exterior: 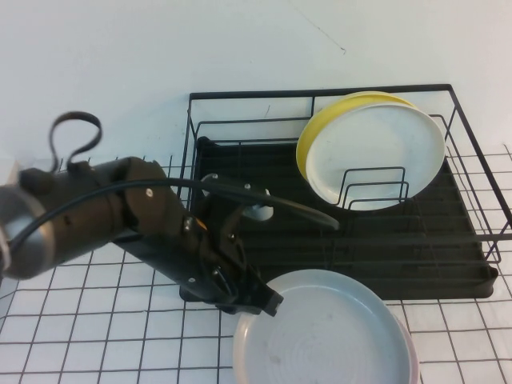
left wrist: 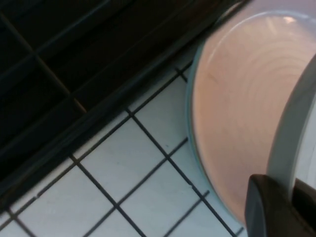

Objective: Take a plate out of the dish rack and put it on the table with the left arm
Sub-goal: Place the plate from the table

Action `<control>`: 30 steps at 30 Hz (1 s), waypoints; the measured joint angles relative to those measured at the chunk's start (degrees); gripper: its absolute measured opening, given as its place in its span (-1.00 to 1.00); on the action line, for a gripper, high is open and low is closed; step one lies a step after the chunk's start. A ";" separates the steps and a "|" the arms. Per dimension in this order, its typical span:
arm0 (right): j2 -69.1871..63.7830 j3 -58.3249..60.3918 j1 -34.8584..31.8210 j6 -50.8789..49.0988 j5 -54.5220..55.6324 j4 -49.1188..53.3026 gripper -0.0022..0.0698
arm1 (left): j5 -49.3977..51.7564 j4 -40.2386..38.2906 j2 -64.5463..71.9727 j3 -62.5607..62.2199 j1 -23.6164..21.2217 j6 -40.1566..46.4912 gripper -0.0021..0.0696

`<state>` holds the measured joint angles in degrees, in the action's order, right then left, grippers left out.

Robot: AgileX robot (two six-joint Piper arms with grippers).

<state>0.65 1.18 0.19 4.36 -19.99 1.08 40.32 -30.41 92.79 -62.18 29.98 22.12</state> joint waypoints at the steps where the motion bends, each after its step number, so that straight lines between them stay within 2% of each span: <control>1: 0.00 0.00 0.00 0.00 0.00 0.00 -0.95 | -0.63 -0.52 1.28 0.00 0.00 0.32 -0.94; 10: 0.00 0.00 0.00 0.00 0.00 0.00 -0.95 | -5.26 -7.36 6.57 0.00 0.00 5.93 -0.94; 30: 0.00 0.00 0.00 0.00 0.00 0.00 -0.95 | -10.35 -12.33 8.83 0.00 1.01 11.62 -0.93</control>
<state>0.65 1.18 0.19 4.36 -19.99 1.08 29.97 -42.75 101.62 -62.18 30.99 33.75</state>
